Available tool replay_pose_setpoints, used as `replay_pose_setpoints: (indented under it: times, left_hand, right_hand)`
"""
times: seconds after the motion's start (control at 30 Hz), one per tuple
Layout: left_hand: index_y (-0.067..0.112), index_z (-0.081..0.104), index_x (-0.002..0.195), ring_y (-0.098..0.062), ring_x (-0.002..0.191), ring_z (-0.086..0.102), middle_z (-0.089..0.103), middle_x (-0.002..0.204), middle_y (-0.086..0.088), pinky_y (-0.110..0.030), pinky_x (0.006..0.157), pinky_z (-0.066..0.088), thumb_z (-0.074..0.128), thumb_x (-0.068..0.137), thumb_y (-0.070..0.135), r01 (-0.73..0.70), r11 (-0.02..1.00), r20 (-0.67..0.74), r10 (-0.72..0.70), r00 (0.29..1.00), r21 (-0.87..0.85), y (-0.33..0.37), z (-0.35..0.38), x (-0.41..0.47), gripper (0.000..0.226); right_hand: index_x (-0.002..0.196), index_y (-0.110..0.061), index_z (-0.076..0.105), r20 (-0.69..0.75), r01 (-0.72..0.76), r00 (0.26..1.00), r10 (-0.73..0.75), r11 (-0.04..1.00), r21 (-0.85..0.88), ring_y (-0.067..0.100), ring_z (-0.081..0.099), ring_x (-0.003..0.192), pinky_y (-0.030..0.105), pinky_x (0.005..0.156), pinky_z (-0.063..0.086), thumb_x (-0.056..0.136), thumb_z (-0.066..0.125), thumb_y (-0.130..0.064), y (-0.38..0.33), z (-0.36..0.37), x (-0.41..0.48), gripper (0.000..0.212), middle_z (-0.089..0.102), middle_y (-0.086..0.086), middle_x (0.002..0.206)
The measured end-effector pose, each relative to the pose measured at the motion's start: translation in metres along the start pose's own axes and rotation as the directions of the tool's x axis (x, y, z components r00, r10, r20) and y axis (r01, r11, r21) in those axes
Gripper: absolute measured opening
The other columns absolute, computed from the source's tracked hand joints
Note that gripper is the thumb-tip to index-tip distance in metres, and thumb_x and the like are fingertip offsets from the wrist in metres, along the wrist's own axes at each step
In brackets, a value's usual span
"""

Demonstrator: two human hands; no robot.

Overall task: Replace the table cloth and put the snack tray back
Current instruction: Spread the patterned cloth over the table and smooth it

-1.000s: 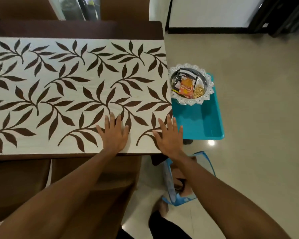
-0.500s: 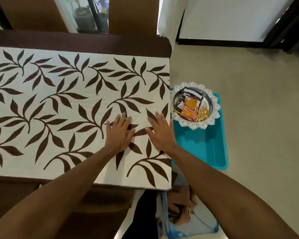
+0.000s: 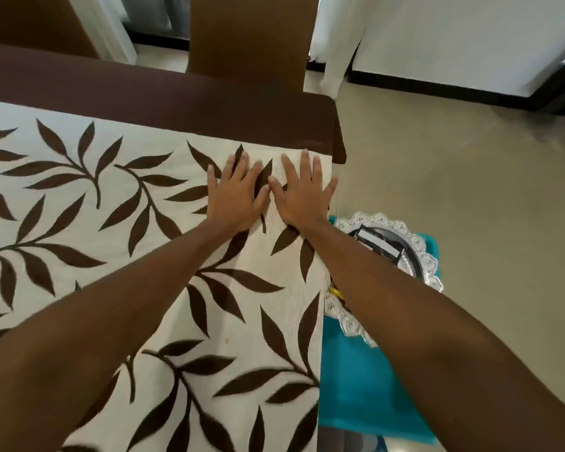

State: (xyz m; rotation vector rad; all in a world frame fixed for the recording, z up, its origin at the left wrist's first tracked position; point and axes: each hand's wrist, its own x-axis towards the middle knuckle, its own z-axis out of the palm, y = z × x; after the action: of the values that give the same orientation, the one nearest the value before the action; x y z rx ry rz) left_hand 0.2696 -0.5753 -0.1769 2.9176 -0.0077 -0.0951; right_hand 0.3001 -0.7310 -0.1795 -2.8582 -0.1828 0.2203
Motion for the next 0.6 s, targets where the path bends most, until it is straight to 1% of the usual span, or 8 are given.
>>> replay_pose_setpoints:
  times: [0.1,0.27,0.37,0.47,0.6]
  left_hand:
    - [0.029,0.021,0.158,-0.029,0.154,0.004,0.011,0.167,-0.006,-0.064,0.118,0.002,0.018,0.101,0.058,0.021,1.0,0.014,-0.021,1.0,0.014,0.003,-0.004,0.059,0.064]
    - [0.036,0.016,0.158,-0.028,0.154,0.001,0.007,0.168,-0.002,-0.063,0.119,0.0,0.017,0.101,0.058,-0.003,1.0,0.041,0.002,0.999,0.019,0.006,-0.005,0.14,0.061]
    - [0.037,0.013,0.158,-0.027,0.154,-0.001,0.006,0.168,-0.001,-0.064,0.118,-0.002,0.013,0.1,0.058,0.007,1.0,0.007,-0.007,1.0,0.021,0.01,-0.003,0.168,0.062]
    - [0.04,0.011,0.158,-0.027,0.154,-0.002,0.005,0.168,-0.001,-0.066,0.116,-0.003,0.012,0.099,0.059,0.01,0.999,0.007,-0.01,1.0,0.037,0.01,-0.006,0.18,0.061]
    - [0.041,0.011,0.157,-0.028,0.154,0.0,0.006,0.168,-0.002,-0.068,0.115,-0.002,0.011,0.099,0.06,0.006,0.998,-0.01,-0.006,1.0,0.058,0.011,-0.005,0.182,0.062]
  right_hand:
    - [0.161,-0.038,0.015,-0.01,-0.04,0.999,0.04,0.999,0.012,0.027,-0.005,0.157,0.066,0.118,-0.004,0.103,0.021,-0.064,0.004,-0.009,0.057,0.064,0.001,0.004,0.171]
    - [0.16,-0.041,0.013,-0.038,-0.082,0.996,0.082,0.997,0.011,0.027,-0.005,0.157,0.068,0.117,0.0,0.099,0.02,-0.07,0.02,-0.019,0.126,0.068,0.001,0.001,0.171]
    - [0.159,-0.041,0.017,-0.08,-0.075,0.994,0.077,0.997,0.021,0.028,-0.002,0.157,0.07,0.117,0.004,0.098,0.022,-0.071,0.025,-0.025,0.154,0.069,0.006,0.001,0.171]
    - [0.158,-0.041,0.02,-0.101,-0.074,0.992,0.077,0.997,0.025,0.029,0.003,0.156,0.072,0.116,0.009,0.097,0.022,-0.071,0.027,-0.026,0.167,0.069,0.012,0.0,0.17]
    - [0.158,-0.04,0.021,-0.114,-0.073,0.991,0.077,0.997,0.037,0.028,0.005,0.156,0.07,0.116,0.012,0.096,0.023,-0.071,0.028,-0.024,0.169,0.069,0.014,0.001,0.169]
